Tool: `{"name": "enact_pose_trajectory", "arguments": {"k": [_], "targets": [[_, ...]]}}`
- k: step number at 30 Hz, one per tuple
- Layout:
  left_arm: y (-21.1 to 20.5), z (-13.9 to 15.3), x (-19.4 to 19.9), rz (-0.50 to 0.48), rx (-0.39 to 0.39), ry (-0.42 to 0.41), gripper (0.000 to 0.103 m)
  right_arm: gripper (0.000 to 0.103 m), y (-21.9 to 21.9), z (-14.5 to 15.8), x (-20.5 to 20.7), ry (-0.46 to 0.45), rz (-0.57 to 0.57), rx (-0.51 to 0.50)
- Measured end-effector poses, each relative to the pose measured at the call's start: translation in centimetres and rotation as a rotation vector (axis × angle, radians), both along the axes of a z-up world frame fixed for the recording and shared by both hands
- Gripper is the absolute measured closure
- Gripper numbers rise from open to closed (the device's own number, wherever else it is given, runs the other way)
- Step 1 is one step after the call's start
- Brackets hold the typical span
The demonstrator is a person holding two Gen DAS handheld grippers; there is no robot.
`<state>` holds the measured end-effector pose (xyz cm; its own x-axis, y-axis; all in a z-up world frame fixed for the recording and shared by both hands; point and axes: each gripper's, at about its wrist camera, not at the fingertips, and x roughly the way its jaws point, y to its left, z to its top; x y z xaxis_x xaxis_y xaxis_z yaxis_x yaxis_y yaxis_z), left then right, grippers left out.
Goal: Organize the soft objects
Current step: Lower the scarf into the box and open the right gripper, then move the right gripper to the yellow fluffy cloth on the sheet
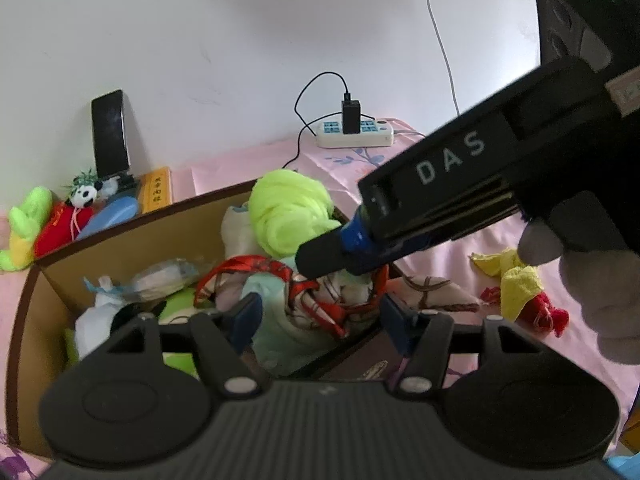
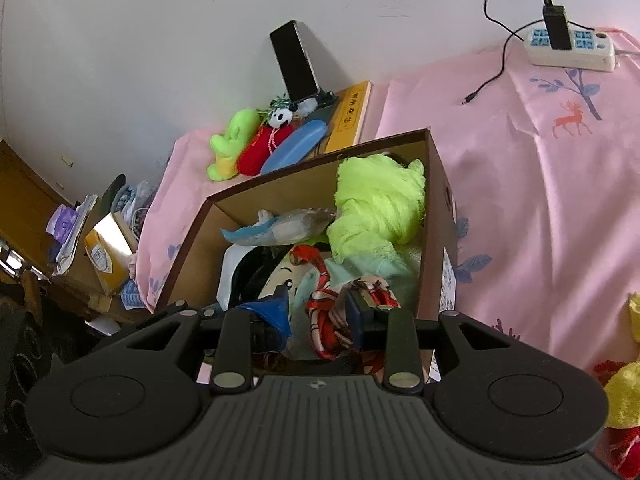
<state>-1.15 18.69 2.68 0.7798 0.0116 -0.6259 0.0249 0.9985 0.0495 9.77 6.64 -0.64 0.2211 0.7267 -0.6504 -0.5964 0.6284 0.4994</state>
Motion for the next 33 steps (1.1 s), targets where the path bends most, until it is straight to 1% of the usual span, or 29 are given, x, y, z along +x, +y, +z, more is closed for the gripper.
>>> {"name": "enact_pose_trajectory", "arguments": {"k": [3, 10, 12, 16, 22, 26, 31, 33], "targets": [[-0.6, 0.2, -0.5, 0.01, 0.034, -0.003, 0.041, 0.087, -0.4, 0.3, -0.4, 0.025, 0.027, 0.028], [-0.9, 1.2, -2.1, 0.061, 0.046, -0.022, 0.04, 0.087, -1.4, 1.3, -1.4, 0.045, 0.068, 0.138], [-1.2, 1.5, -2.6, 0.078, 0.052, -0.028, 0.04, 0.087, -1.4, 1.8, -1.7, 0.019, 0.071, 0.129], [-2.0, 2.0, -3.4, 0.107, 0.066, -0.035, 0.038, 0.087, -1.6, 2.6, -2.8, -0.083, 0.068, 0.099], [-3.9, 2.3, -4.0, 0.137, 0.085, -0.029, 0.038, 0.087, -2.6, 3.0, -3.5, -0.177, 0.067, 0.079], [-5.7, 2.6, -4.2, 0.142, 0.086, -0.031, 0.037, 0.087, -4.1, 3.3, -3.5, -0.202, 0.067, 0.084], [-8.1, 2.6, -4.0, 0.136, 0.098, -0.03, 0.036, 0.087, -6.4, 3.7, -3.3, -0.247, 0.032, 0.068], [-9.2, 2.6, -3.9, 0.128, 0.095, -0.028, 0.036, 0.087, -7.4, 3.5, -3.1, -0.25, 0.018, 0.059]]}}
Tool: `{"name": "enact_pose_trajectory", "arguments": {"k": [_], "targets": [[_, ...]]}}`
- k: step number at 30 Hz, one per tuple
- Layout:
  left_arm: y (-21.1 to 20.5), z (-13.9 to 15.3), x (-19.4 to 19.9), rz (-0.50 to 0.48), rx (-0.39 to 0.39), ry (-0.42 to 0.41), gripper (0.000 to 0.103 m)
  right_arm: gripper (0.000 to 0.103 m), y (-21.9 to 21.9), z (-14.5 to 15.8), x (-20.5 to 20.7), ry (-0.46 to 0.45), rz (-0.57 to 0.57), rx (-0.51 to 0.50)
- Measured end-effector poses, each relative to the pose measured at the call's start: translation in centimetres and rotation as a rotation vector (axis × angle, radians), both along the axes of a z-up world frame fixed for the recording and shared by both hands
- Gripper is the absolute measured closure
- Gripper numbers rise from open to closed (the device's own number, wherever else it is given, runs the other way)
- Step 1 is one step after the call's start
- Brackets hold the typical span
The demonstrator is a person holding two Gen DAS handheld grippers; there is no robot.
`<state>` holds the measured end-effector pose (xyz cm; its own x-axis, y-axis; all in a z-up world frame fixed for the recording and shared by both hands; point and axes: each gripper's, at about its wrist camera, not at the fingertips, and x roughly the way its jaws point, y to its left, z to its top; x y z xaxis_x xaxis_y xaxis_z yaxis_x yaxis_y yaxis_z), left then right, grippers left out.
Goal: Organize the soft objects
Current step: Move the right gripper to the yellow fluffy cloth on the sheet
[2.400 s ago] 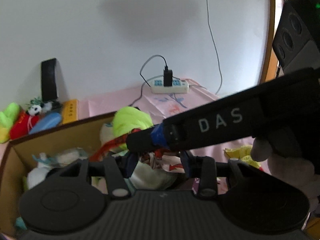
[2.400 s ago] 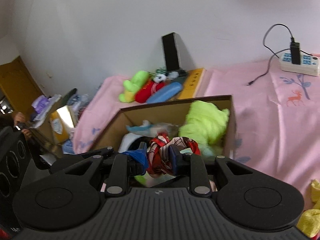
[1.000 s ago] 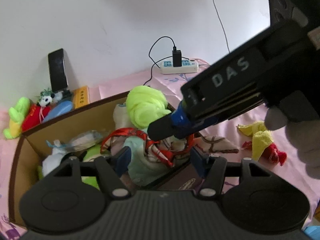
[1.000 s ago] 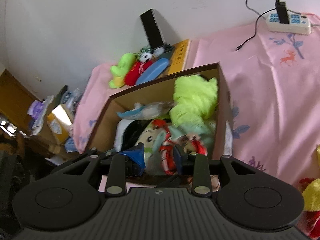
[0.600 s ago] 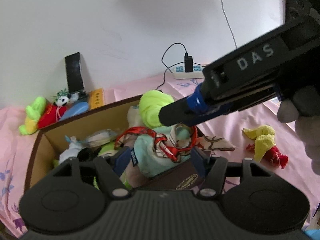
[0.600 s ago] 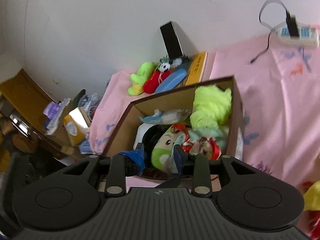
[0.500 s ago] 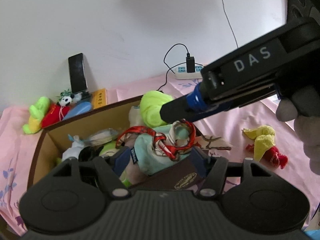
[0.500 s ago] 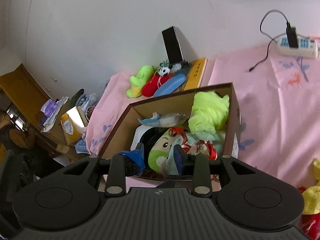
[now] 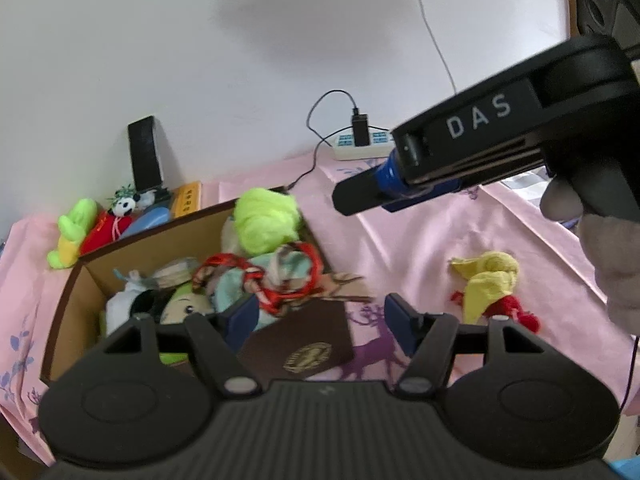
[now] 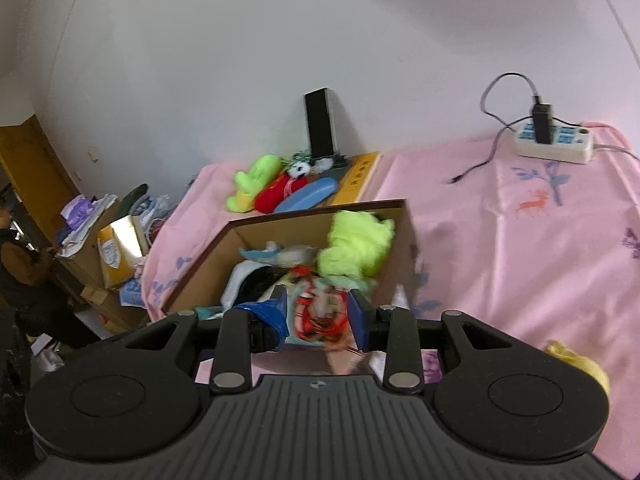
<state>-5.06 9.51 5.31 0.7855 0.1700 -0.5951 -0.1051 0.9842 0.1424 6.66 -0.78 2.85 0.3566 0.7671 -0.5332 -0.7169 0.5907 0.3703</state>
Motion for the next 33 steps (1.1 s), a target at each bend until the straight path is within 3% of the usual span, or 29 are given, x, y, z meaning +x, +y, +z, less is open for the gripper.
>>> {"name": "enact_pose_trajectory", "arguments": {"k": [12, 18, 27, 33], "targets": [[-6.6, -1.3, 1.6, -0.126, -0.017, 0.044, 0.035, 0.087, -6.9, -1.3, 0.5, 0.014, -0.126, -0.051], [-9.7, -2.4, 2.6, -0.21, -0.009, 0.082, 0.035, 0.087, -10.2, -2.9, 1.2, 0.069, -0.219, -0.06], [-11.9, -4.0, 4.3, -0.297, -0.013, 0.138, 0.035, 0.087, -14.3, -4.1, 2.2, 0.095, -0.372, -0.083], [-12.5, -5.9, 5.3, -0.315, -0.027, 0.188, 0.035, 0.087, -16.8, -6.1, 3.3, 0.186, -0.439, -0.09]]}}
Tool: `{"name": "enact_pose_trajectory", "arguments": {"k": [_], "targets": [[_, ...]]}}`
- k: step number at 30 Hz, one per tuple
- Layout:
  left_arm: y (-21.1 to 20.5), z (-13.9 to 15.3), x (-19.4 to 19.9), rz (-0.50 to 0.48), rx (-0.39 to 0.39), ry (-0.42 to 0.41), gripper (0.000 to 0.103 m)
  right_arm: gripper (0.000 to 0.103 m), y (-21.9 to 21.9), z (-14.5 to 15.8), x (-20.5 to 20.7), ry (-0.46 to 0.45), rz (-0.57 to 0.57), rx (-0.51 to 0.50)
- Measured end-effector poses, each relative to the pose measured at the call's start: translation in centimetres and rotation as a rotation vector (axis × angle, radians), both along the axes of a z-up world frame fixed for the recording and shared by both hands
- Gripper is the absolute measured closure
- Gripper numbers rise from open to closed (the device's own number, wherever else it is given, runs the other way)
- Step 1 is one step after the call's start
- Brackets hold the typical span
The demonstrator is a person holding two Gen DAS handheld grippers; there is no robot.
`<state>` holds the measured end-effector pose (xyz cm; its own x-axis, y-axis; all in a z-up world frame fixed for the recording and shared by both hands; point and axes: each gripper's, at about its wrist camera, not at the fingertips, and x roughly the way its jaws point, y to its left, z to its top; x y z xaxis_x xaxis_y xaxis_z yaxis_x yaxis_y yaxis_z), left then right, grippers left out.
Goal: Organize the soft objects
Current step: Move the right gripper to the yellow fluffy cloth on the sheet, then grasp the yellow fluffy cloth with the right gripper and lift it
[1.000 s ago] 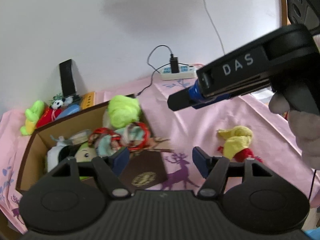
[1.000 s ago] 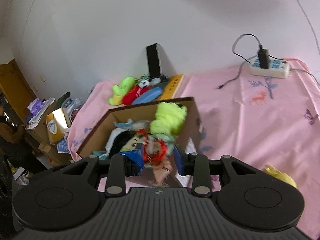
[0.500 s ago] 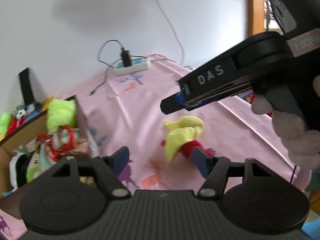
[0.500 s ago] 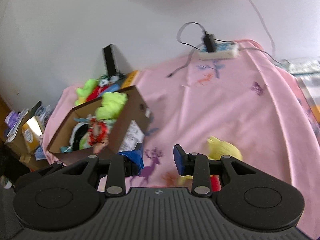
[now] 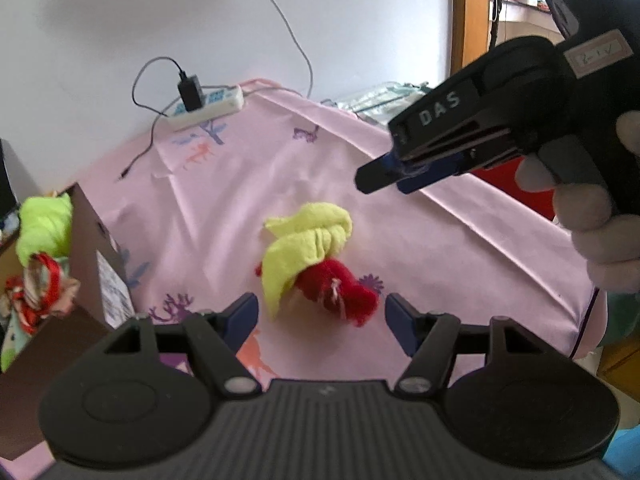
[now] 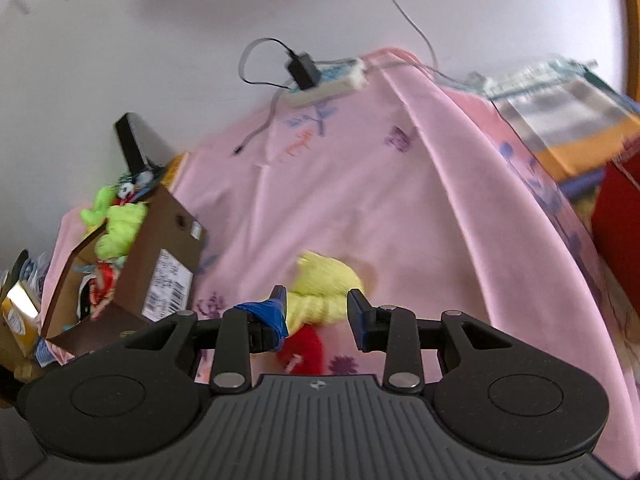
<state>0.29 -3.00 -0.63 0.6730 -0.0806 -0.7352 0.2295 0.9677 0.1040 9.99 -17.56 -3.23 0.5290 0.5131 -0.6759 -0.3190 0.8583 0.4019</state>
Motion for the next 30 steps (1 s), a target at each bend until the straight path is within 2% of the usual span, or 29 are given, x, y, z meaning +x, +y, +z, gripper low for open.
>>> {"name": "enact_pose_trajectory", "arguments": {"k": [7, 12, 17, 24, 26, 27, 30], "targets": [[0.9, -1.1, 1.6, 0.011, -0.071, 0.035, 0.035, 0.087, -0.3, -2.2, 1.2, 0.081, -0.021, 0.009], [2.2, -1.0, 3.9, 0.016, -0.119, 0.005, 0.035, 0.087, -0.3, -3.4, 2.9, 0.157, -0.033, 0.087], [2.7, -2.0, 6.4, 0.015, -0.143, 0.024, 0.035, 0.086, -0.1, -4.3, 4.9, 0.227, -0.075, 0.168], [1.4, -3.4, 9.2, -0.048, -0.098, 0.029, 0.035, 0.086, 0.6, -5.4, 6.5, 0.264, -0.058, 0.171], [1.3, -3.9, 9.7, -0.06, -0.098, 0.043, 0.039, 0.084, 0.8, -5.8, 6.8, 0.273, -0.047, 0.162], [1.3, -4.1, 9.9, -0.064, -0.102, 0.051, 0.045, 0.083, 0.9, -5.9, 6.9, 0.273, -0.043, 0.164], [1.8, -4.8, 10.9, -0.049, -0.144, 0.086, 0.052, 0.082, 1.0, -6.3, 7.3, 0.284, -0.035, 0.179]]}}
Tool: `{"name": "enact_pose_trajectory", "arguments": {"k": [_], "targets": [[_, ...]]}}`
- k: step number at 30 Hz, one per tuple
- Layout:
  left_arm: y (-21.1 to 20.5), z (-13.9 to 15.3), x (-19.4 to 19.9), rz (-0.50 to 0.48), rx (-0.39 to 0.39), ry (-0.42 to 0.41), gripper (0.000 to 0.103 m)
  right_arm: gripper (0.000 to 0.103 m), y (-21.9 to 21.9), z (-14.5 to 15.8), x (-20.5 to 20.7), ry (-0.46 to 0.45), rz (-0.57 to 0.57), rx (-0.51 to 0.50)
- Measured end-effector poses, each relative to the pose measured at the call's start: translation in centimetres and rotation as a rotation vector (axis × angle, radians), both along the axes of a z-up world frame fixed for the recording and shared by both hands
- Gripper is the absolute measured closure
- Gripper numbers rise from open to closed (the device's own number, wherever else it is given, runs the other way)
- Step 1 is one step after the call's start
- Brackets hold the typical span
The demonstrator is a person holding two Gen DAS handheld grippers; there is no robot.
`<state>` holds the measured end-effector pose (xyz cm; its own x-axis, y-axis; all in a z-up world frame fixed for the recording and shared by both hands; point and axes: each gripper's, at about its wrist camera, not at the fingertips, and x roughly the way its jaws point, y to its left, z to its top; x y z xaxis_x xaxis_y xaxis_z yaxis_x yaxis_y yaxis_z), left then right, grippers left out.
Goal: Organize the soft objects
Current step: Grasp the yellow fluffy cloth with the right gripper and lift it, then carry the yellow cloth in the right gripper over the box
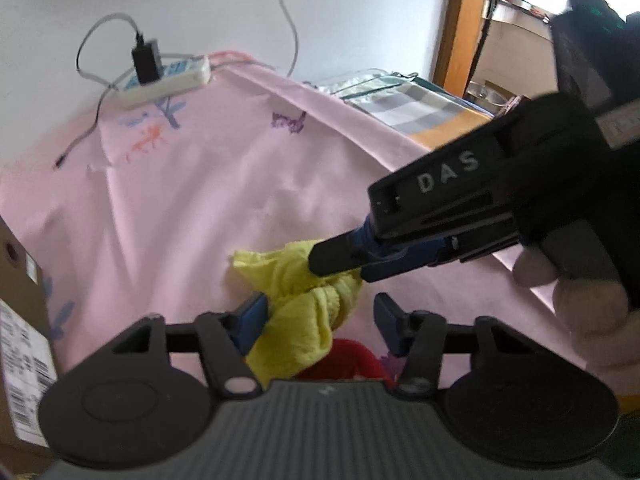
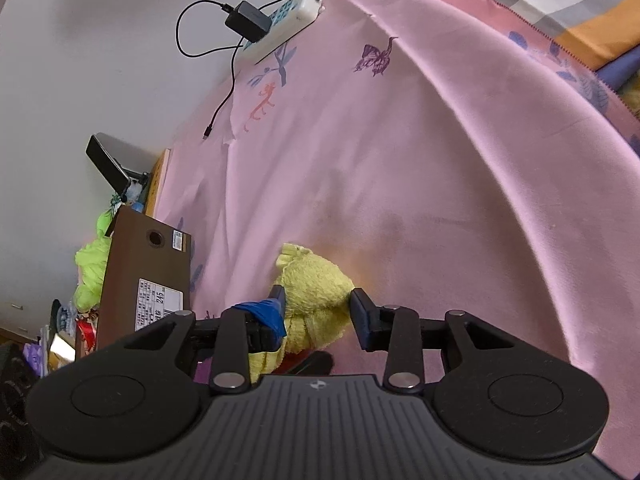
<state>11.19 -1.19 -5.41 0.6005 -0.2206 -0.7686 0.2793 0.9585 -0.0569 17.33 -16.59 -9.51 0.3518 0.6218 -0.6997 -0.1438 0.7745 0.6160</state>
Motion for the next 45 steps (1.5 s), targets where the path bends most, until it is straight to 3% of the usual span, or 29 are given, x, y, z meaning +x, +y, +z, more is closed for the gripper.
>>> {"name": "enact_pose_trajectory", "arguments": {"k": [10, 14, 25, 34, 38, 45], "targets": [[1.0, -0.8, 1.2, 0.036, -0.081, 0.03, 0.063, 0.081, 0.0, -0.7, 0.8, 0.012, 0.016, 0.044], [0.8, -0.1, 0.6, 0.032, -0.086, 0.01, 0.063, 0.085, 0.0, 0.0, 0.0, -0.039, 0.026, 0.036], [2.2, 4.7, -3.7, 0.044, -0.087, -0.136, 0.064, 0.085, 1.4, 5.0, -3.8, -0.246, 0.068, 0.031], [6.5, 8.9, -8.4, 0.1, -0.108, -0.244, 0.064, 0.085, 6.0, 8.8, -7.1, -0.394, 0.153, 0.046], [8.5, 10.2, -10.5, 0.131, -0.08, -0.299, 0.064, 0.085, 8.5, 9.8, -8.3, -0.429, 0.185, 0.061], [12.4, 12.7, -13.6, 0.175, -0.099, -0.395, 0.064, 0.085, 12.3, 11.9, -10.5, -0.486, 0.232, 0.108]]}}
